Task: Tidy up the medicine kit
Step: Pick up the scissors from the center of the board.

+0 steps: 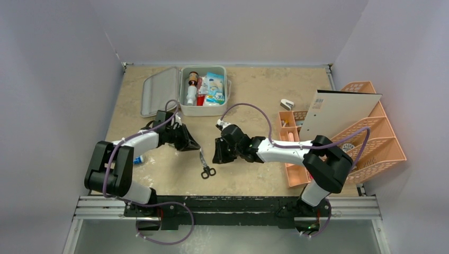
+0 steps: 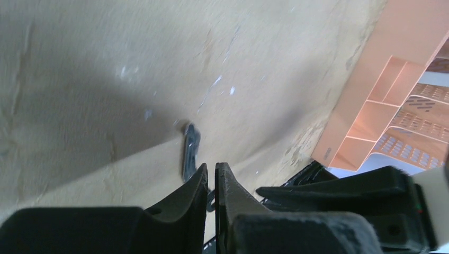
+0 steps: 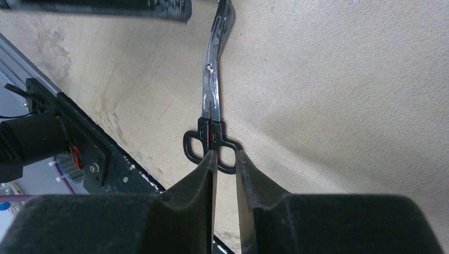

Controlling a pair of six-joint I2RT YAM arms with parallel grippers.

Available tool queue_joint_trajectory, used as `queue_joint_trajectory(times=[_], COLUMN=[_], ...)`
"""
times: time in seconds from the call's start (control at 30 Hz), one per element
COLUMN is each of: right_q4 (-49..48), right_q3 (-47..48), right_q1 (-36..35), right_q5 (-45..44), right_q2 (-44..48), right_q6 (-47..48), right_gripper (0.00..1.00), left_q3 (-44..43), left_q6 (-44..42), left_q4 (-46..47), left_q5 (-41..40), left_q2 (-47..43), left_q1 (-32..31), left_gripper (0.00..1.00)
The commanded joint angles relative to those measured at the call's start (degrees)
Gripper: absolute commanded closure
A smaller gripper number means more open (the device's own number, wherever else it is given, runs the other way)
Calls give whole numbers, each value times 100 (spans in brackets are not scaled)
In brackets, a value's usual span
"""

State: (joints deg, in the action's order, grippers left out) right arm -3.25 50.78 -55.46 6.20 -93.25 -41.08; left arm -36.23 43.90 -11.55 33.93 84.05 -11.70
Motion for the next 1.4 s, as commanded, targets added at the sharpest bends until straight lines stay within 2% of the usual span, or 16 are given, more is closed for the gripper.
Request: queue_joint_trajectory(times=[0.0, 0.23, 0.53, 0.87, 1.37], right_q4=[59, 85, 165, 171, 62], right_q3=[116, 107, 100, -2, 19], right_q1=[-23, -23, -19, -29, -125], right_q5=[186, 224, 163, 305, 532], right_q2=[-9, -22, -74, -166, -521], right_q6=[132, 230, 246, 120, -123], right_gripper=[78, 71, 59, 60, 65], left_q3=[-491, -677, -707, -744, -739], left_q6=[-190, -321, -454, -626, -628], left_q4=[327, 496, 350, 68, 66], left_q5=[-72, 98, -157, -446, -395], left_q2=[172, 668, 1054, 1196, 1244], left_q1=[-34, -55, -104, -122, -148], left_gripper=[94, 100, 100, 100, 100])
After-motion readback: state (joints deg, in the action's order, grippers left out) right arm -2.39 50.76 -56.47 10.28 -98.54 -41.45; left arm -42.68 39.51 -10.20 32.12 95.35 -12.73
